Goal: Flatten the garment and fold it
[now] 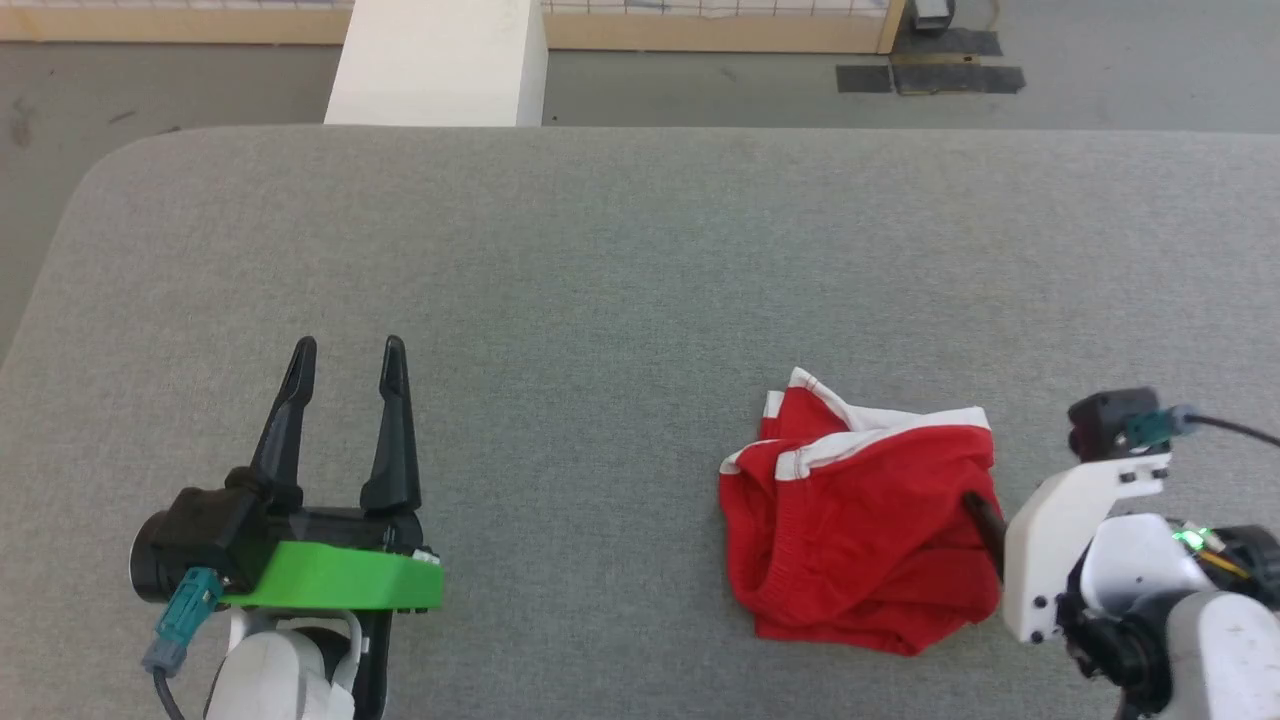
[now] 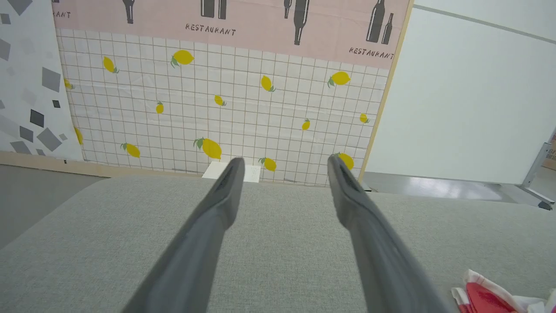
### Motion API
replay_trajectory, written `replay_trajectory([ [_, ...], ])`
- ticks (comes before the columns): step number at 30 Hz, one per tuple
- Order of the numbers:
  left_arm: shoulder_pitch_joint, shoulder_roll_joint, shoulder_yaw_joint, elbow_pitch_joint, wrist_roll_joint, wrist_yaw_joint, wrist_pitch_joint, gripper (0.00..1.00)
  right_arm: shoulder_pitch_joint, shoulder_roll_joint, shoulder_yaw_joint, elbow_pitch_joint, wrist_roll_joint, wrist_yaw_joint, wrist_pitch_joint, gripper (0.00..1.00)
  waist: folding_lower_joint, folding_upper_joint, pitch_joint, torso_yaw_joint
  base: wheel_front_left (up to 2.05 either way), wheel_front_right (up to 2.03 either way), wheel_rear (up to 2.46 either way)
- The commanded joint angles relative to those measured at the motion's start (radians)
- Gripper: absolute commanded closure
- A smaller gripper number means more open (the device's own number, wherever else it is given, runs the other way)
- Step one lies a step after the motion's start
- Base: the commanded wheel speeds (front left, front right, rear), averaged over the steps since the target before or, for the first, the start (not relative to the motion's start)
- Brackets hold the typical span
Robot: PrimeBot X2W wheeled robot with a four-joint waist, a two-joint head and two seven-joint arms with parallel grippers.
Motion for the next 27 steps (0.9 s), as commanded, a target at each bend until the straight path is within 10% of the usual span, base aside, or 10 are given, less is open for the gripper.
replay_trajectory([
  [1, -0.005, -0.002, 0.002, -0.004, 0.013, -0.005, -0.005, 0.0, 0.006, 0.006, 0.004, 0.02, -0.002, -0.001, -0.012, 0.0, 0.0, 0.0, 0.007, 0.008, 0.0, 0.0, 0.0],
  [14, -0.021, -0.002, -0.005, 0.004, 0.004, -0.006, -0.005, 0.0, -0.029, 0.01, 0.059, 0.194, -0.018, -0.001, -0.044, 0.0, 0.0, 0.0, 0.031, 0.035, 0.0, 0.0, 0.0],
  [15, -0.021, -0.002, -0.005, 0.005, 0.003, -0.006, -0.005, 0.0, -0.032, 0.009, 0.06, 0.203, -0.018, -0.001, -0.045, 0.54, 0.0, 0.0, 0.031, 0.036, 0.0, 0.0, 0.0],
  [17, -0.021, -0.002, -0.004, 0.006, 0.002, -0.006, -0.005, 0.0, -0.039, 0.004, 0.058, 0.218, -0.02, -0.001, -0.054, 1.0, 0.0, 0.0, 0.032, 0.039, 0.0, 0.0, 0.0],
  [27, -0.01, -0.002, 0.001, 0.008, 0.002, -0.006, -0.005, 0.0, -0.073, -0.093, 0.128, 0.201, 0.002, -0.001, -0.062, 1.0, 0.0, 0.0, 0.01, 0.011, 0.0, 0.0, 0.0],
])
